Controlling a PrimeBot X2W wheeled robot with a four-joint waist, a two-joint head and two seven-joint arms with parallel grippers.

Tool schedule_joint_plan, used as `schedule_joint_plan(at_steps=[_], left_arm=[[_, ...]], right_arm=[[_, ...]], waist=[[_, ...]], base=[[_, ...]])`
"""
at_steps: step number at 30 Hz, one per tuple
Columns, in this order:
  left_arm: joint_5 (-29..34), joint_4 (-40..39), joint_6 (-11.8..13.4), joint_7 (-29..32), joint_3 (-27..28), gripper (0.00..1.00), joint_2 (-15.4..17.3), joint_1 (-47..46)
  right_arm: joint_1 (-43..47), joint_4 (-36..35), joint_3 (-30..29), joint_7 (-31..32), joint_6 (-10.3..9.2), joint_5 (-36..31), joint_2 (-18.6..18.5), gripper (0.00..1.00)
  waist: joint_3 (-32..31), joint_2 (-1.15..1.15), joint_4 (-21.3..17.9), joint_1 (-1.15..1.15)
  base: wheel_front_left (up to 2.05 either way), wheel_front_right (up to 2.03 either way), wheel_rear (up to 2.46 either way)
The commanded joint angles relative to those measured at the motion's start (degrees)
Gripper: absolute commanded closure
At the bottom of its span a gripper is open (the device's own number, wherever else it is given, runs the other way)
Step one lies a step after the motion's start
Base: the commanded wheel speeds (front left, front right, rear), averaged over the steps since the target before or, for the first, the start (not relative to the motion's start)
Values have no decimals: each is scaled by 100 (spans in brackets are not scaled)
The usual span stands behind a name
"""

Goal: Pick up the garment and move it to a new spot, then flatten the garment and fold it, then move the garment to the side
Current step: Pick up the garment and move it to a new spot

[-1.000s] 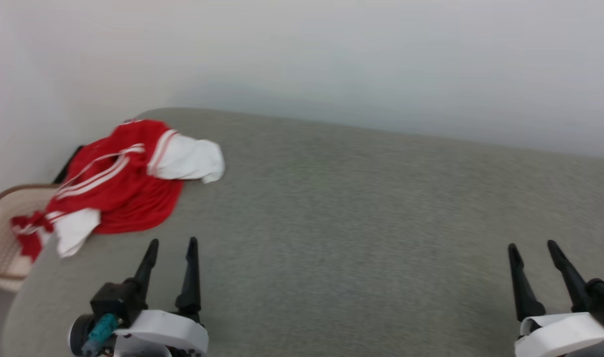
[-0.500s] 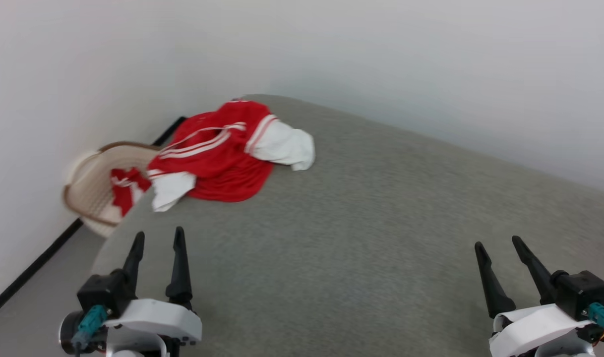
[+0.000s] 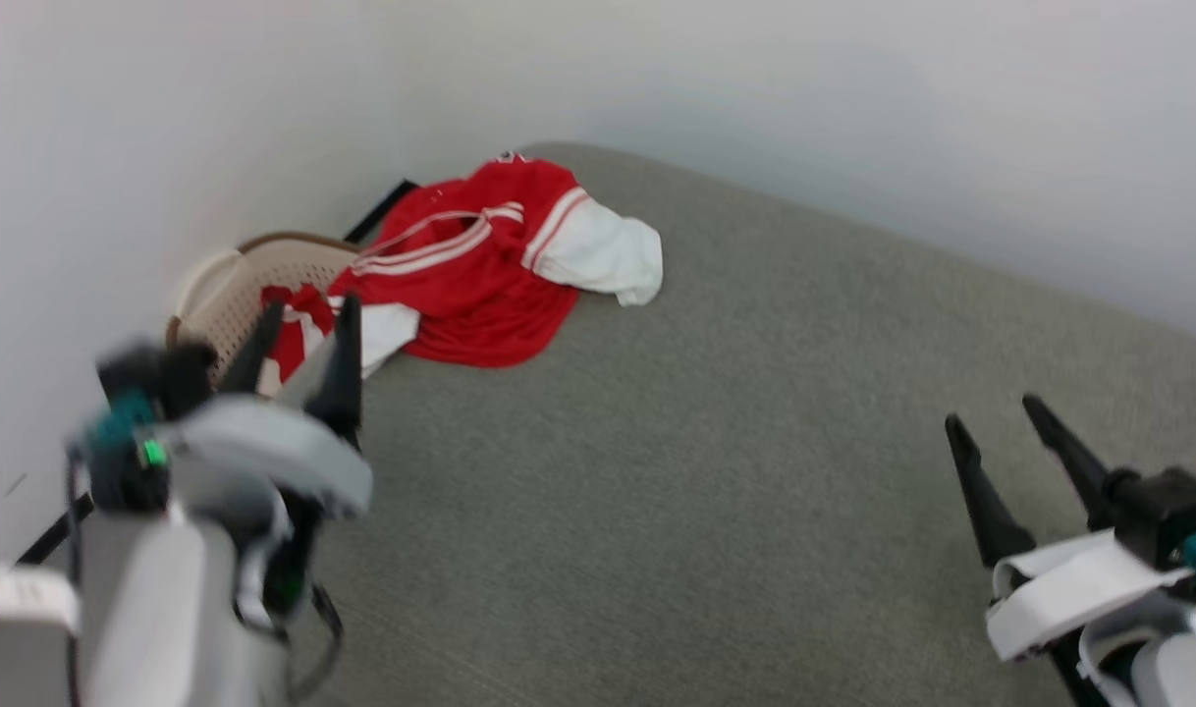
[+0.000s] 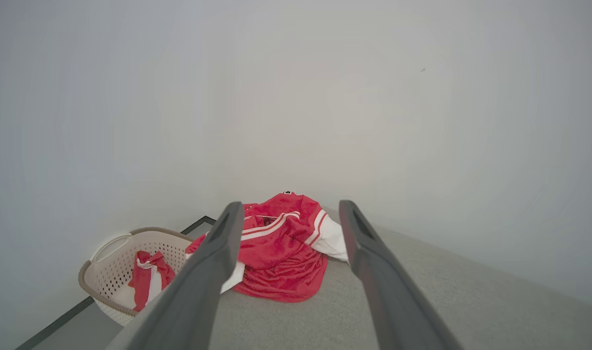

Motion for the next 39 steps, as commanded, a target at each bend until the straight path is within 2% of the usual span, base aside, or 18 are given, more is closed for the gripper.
schedule_joint_plan(at_steps=[1, 6, 15, 21, 32, 35, 39], left_arm=[[-34, 55, -49, 90, -10, 0, 74, -222], [-471, 621, -165, 688, 61, 0, 377, -1242], [-505, 2193, -193, 1510, -16, 0, 1030, -2780], [-460, 3296, 55, 1907, 6, 0, 1326, -3455], [-448, 4859, 383, 2148, -23, 0, 1417, -4081], [-366, 5203, 481, 2113, -127, 0, 1339, -4080], [-387, 5571, 479, 2066, -182, 2, 1179, -4100]], right_arm=[[-127, -65, 35, 41, -6, 17, -74, 0], [-400, -380, 87, 124, -6, 62, -320, 0], [-750, -855, 31, 196, -6, 191, -660, 0], [-858, -1134, -17, 237, -6, 283, -807, 0], [-914, -1498, -107, 332, -6, 366, -956, 0], [-937, -1590, -140, 395, -6, 369, -987, 0], [-892, -1636, -159, 461, -6, 348, -979, 0]], waist=[[696, 0, -559, 0], [1282, 0, -957, 0], [2220, 0, -1590, 0], [2745, 0, -1932, 0], [3208, 0, -2147, 0], [3261, 0, -2144, 0], [3240, 0, -2101, 0]], base=[[0, 0, 0], [0, 0, 0], [0, 0, 0], [0, 0, 0], [0, 0, 0], [0, 0, 0], [0, 0, 0]])
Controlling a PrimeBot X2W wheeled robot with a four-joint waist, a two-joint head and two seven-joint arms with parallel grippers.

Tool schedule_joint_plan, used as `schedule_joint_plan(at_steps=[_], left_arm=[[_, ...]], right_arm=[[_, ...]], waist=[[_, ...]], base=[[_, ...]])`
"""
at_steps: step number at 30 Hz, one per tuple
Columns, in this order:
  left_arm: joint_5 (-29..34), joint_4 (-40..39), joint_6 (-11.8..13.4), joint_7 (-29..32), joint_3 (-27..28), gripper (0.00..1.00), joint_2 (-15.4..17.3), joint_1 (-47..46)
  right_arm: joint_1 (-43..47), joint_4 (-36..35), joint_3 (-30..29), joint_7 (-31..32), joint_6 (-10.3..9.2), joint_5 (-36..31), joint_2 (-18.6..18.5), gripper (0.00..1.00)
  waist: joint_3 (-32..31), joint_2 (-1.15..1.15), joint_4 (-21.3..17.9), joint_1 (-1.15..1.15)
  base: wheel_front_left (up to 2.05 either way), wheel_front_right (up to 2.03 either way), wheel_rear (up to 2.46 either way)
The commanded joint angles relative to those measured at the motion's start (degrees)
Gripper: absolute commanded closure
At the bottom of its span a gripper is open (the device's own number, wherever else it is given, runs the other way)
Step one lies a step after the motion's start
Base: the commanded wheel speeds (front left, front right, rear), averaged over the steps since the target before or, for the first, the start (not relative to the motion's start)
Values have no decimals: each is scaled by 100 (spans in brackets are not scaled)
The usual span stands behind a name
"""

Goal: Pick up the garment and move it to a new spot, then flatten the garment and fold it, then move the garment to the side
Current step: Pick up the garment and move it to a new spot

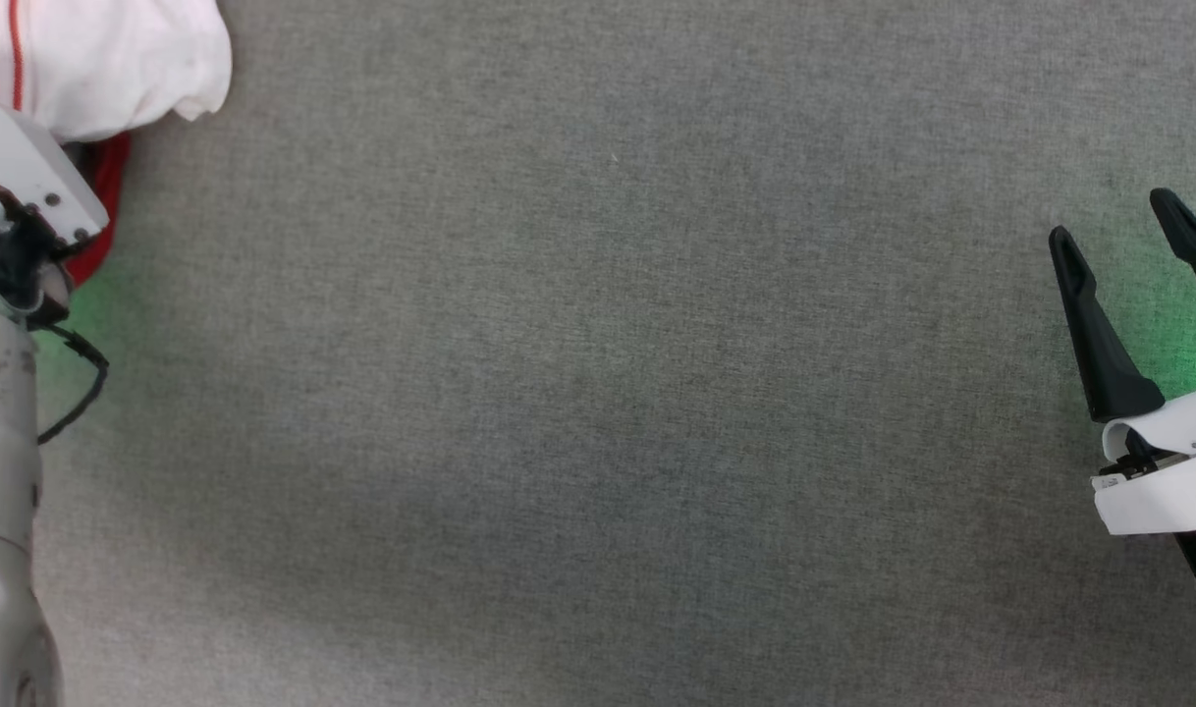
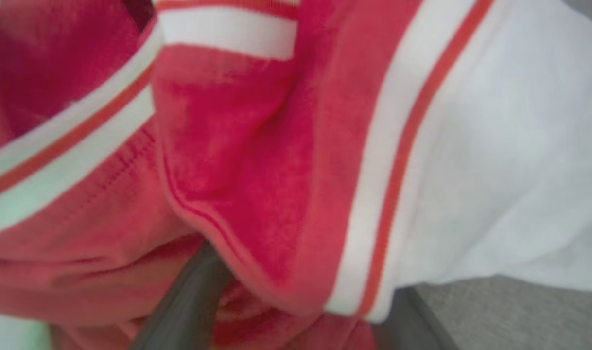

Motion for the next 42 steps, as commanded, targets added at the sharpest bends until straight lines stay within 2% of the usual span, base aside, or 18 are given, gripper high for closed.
schedule_joint_plan(at_steps=[1, 2, 5, 13, 23, 32, 42], left_arm=[[22, 325, 20, 46, -90, 52, -335, 294], [58, 354, 0, -38, -113, 100, -303, 260], [104, 419, -14, -125, -143, 100, -226, 198], [292, 261, -242, -704, -353, 100, 191, -279], [607, -204, -503, -908, -813, 100, 268, -817], [721, -880, -654, -409, -1218, 100, 173, -1075], [526, -2105, -661, 516, -1417, 100, 145, -564]], right_arm=[[7, -14, -20, 20, -6, 2, 3, 0], [34, -7, -19, 26, -6, -4, 20, 0], [94, 23, -23, 34, -6, -15, 45, 0], [309, 253, 27, -66, -6, -25, 235, 0], [615, 617, 34, -187, -6, -69, 550, 0], [789, 812, -85, -316, -6, -129, 782, 0], [943, 917, -458, -419, -6, -206, 926, 0]], waist=[[-21, 0, 11, 0], [-57, 0, 30, 0], [-161, 0, 78, 0], [-852, 0, 294, 0], [-1790, 0, 535, 0], [-2348, 0, 520, 0], [-2639, 0, 213, 0]], base=[[0, 0, 0], [0, 0, 0], [0, 0, 0], [0, 0, 0], [0, 0, 0], [0, 0, 0], [0, 0, 0]])
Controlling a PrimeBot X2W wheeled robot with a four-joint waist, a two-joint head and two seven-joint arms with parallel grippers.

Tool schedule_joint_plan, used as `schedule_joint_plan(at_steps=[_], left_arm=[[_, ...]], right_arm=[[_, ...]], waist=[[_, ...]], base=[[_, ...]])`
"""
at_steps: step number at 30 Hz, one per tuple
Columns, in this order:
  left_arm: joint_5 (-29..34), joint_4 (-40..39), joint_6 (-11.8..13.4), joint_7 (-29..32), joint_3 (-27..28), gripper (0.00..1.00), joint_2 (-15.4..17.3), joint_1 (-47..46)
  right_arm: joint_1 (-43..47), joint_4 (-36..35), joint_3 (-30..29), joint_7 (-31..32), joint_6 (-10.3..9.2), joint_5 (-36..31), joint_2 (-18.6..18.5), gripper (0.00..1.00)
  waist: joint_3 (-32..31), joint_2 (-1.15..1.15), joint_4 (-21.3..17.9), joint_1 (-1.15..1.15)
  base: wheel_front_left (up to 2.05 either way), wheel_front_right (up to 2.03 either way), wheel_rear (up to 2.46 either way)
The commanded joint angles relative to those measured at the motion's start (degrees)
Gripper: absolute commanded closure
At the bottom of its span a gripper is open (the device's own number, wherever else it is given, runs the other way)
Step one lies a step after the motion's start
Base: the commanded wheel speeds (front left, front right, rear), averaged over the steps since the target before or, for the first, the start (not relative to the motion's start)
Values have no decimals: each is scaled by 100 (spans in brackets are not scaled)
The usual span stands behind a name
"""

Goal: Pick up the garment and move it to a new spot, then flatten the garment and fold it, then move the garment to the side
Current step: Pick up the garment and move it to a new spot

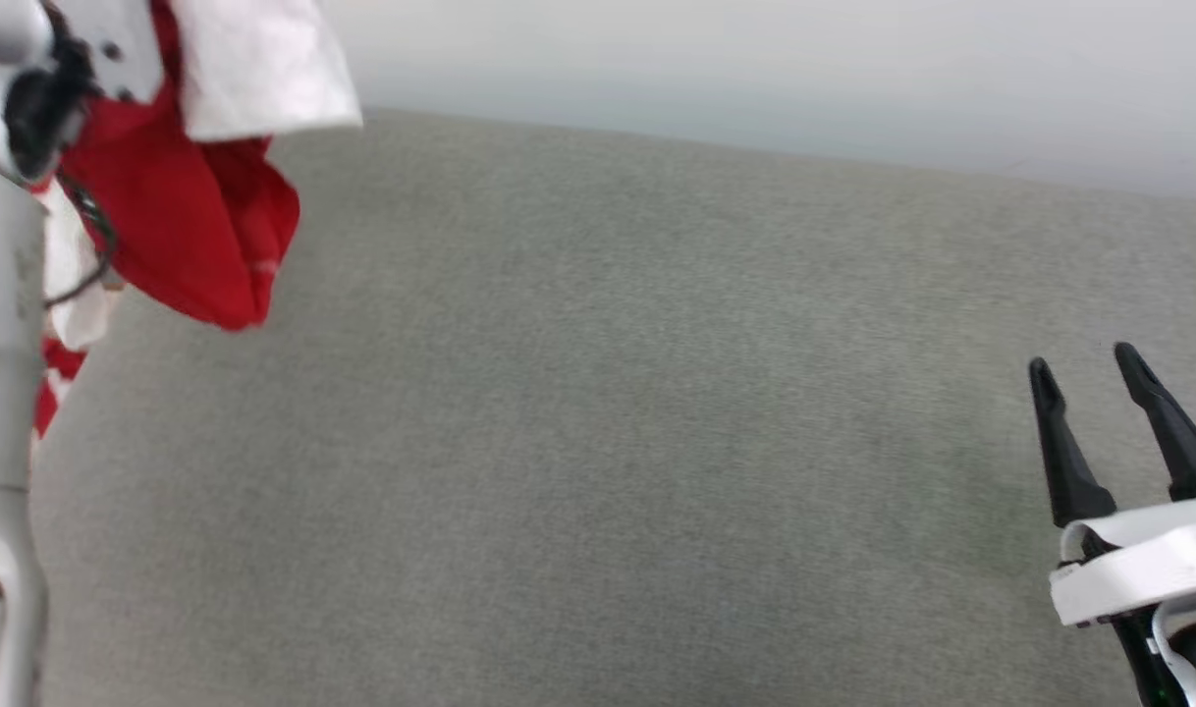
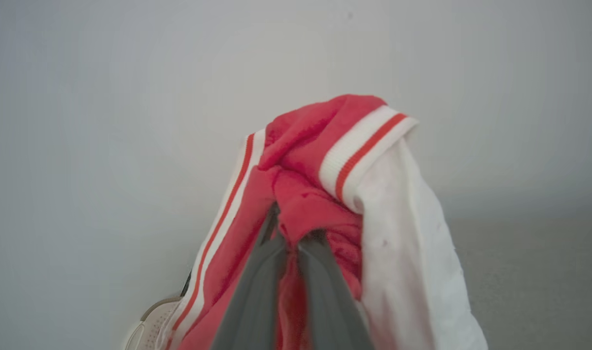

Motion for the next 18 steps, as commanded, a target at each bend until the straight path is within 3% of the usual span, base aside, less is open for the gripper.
schedule_joint_plan(at_steps=[1, 12, 18], left_arm=[[-76, -130, -1, 83, 9, 100, -20, 117], [-339, -2157, 355, 1275, -200, 100, -229, 1321], [-432, -3056, 598, 1655, -451, 100, -524, 1928]], right_arm=[[52, 19, -64, -29, -6, -36, 18, 0], [60, 154, -459, -113, -6, -161, 151, 0], [7, 281, -487, -193, -6, -174, 245, 0]], waist=[[-78, 0, -119, 0], [5, 0, -633, 0], [112, 0, -942, 0]], base=[[0, 0, 0], [0, 0, 0], [0, 0, 0]])
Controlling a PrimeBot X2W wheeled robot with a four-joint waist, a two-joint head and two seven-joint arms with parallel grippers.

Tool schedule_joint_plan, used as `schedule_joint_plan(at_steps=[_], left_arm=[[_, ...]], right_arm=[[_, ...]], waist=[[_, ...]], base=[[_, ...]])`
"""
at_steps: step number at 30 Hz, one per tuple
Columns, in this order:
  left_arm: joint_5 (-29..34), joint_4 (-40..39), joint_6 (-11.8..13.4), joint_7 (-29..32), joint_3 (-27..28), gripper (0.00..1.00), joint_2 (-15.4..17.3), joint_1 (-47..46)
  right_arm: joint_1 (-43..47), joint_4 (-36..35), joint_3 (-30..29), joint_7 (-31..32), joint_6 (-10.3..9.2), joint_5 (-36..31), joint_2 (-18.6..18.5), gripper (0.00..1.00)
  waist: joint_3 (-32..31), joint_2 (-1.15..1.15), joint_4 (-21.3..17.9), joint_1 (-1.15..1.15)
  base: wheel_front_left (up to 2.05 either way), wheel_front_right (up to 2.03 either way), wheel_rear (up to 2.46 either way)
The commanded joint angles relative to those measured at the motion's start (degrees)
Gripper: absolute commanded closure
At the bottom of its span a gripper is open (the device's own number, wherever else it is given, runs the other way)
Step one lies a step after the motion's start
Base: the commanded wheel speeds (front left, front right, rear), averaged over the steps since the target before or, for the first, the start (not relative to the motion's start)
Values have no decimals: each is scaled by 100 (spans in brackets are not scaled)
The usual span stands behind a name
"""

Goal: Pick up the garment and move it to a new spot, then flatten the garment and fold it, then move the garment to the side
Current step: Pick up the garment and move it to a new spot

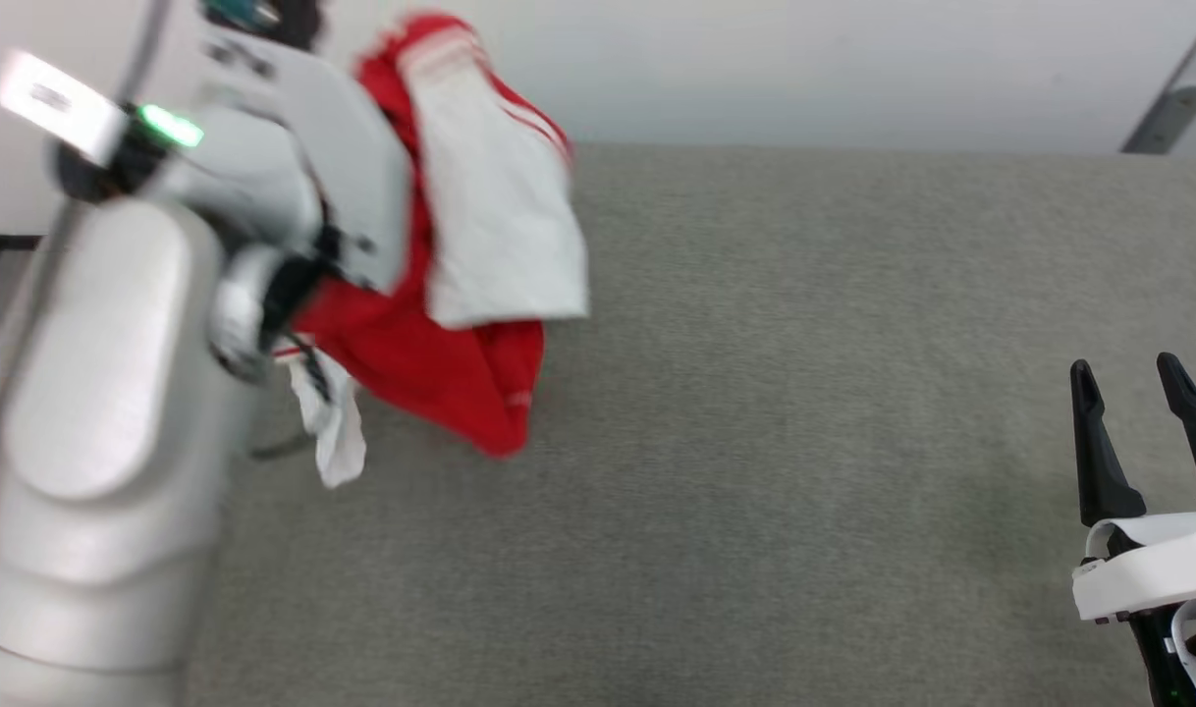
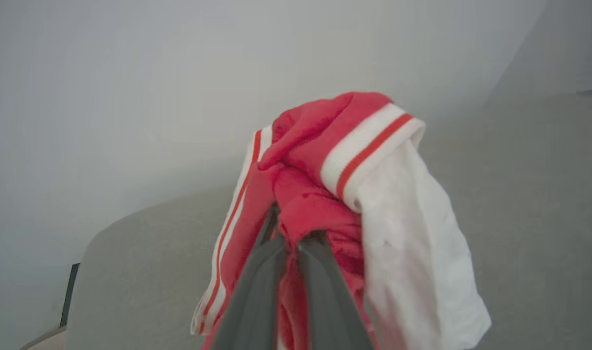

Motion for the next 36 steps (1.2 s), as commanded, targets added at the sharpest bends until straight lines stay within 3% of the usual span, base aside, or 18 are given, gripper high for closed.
schedule_joint_plan(at_steps=[1, 8, 20, 36], left_arm=[[-22, -103, 63, 40, -51, 100, -61, 142], [-95, -188, 162, 225, -477, 100, -476, 715], [-139, 1003, -65, 184, -1196, 100, -1067, 1205], [-205, 2570, -380, -228, -1528, 100, -1409, 1068]], right_arm=[[-31, 29, -1, -35, -6, -43, 27, 0], [-136, 214, 57, -138, -6, -19, 112, 0], [-332, 638, 256, -330, -6, 70, 170, 0], [-439, 1033, 510, -431, -6, 146, 129, 0]], waist=[[100, 0, -182, 0], [261, 0, -488, 0], [460, 0, -796, 0], [238, 0, -781, 0]], base=[[0, 0, 0], [0, 0, 0], [0, 0, 0], [0, 0, 0]])
